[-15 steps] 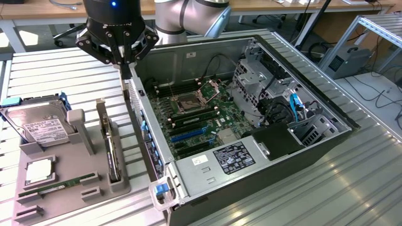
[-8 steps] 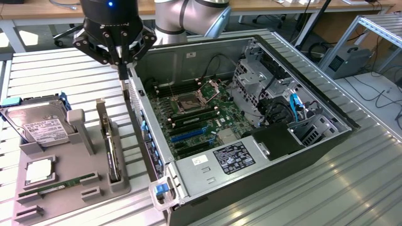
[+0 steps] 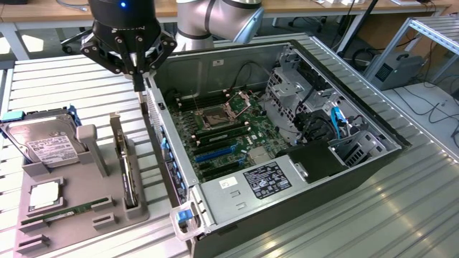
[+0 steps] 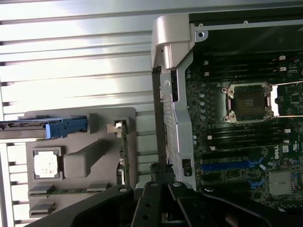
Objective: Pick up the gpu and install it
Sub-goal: 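Reach for the gpu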
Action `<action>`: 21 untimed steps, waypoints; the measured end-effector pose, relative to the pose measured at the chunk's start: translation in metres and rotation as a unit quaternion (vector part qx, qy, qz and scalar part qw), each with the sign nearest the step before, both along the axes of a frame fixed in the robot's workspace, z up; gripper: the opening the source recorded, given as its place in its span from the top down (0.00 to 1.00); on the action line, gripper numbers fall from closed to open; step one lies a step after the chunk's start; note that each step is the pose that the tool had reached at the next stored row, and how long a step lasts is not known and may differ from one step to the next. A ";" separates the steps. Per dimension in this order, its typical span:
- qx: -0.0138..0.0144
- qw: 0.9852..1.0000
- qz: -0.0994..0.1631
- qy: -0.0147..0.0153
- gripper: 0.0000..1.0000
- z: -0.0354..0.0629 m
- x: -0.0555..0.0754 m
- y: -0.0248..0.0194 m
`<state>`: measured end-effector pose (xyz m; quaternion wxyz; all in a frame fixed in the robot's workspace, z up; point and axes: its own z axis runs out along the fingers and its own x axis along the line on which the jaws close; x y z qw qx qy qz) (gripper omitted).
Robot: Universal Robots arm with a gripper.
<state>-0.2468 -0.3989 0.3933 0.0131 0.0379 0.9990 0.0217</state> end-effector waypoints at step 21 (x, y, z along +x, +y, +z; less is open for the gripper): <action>0.000 1.000 0.000 0.000 0.89 0.0000 -0.006 0.0000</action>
